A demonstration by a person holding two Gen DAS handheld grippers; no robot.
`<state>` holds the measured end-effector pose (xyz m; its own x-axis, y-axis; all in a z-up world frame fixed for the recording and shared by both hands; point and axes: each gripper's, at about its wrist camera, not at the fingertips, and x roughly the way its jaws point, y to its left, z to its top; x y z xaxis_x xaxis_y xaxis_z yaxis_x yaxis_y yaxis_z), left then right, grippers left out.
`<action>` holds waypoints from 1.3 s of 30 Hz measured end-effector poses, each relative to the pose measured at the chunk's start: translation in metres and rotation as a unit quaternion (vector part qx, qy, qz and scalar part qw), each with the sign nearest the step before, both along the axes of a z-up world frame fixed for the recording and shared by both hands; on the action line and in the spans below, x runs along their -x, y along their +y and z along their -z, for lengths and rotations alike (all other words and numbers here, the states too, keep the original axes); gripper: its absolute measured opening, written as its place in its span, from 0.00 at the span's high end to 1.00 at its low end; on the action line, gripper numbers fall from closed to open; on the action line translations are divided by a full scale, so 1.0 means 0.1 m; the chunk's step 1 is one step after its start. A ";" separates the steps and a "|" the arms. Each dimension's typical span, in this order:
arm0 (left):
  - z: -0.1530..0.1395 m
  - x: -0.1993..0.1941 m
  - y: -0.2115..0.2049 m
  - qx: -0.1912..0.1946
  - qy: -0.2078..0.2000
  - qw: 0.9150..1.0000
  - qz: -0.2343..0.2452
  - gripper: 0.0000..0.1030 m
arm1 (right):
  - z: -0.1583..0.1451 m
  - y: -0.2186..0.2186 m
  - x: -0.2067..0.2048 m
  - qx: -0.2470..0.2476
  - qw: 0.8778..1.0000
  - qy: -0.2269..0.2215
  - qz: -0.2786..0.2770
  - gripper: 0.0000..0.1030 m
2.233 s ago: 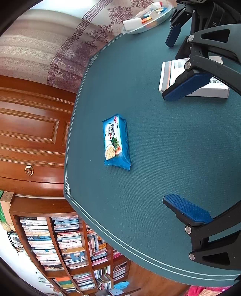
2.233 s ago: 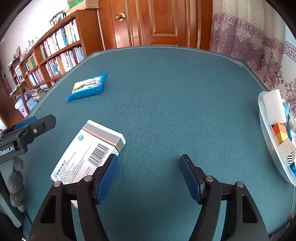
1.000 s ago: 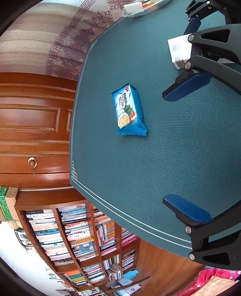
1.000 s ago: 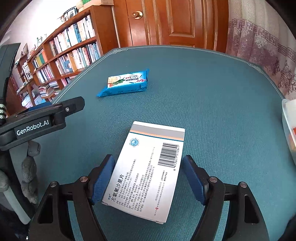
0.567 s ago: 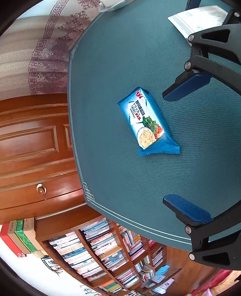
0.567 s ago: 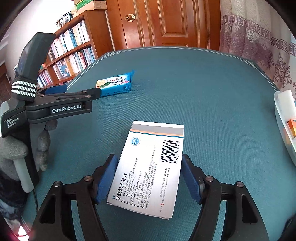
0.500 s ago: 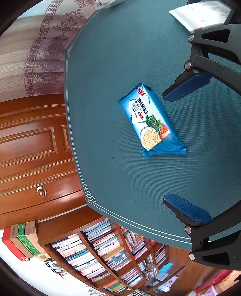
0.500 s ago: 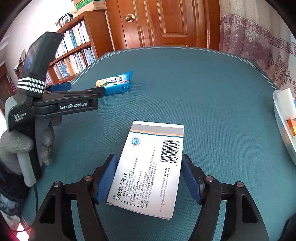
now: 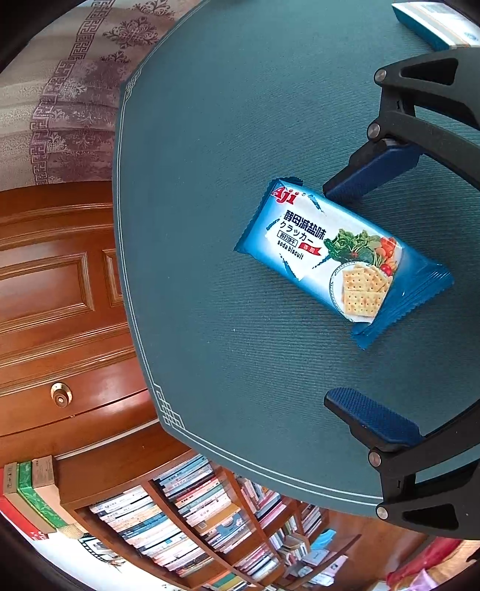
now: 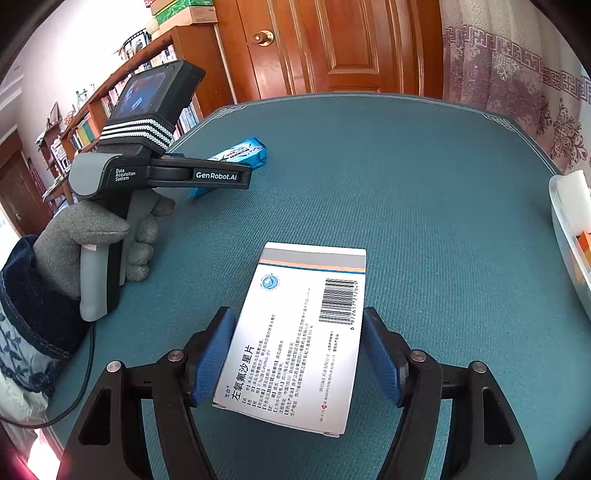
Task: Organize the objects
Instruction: 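Grasp the blue cracker packet with the left gripper while the right gripper holds the medicine box, then carry the medicine box into the bowl with the right gripper while the left gripper holds the cracker packet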
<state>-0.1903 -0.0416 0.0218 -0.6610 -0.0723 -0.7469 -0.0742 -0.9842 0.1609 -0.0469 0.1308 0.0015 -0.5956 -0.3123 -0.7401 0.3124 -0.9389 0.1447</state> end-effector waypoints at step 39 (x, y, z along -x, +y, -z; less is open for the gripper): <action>-0.16 -0.60 0.47 -0.075 0.008 0.997 0.031 0.52 | -0.02 0.36 -0.12 0.011 0.999 0.002 0.037 0.34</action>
<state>-0.1298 0.0055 0.0381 -0.6732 0.0809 -0.7351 -0.1343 -0.9908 0.0139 -0.0346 0.1669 0.0038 -0.6201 -0.2835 -0.7315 0.2430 -0.9560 0.1645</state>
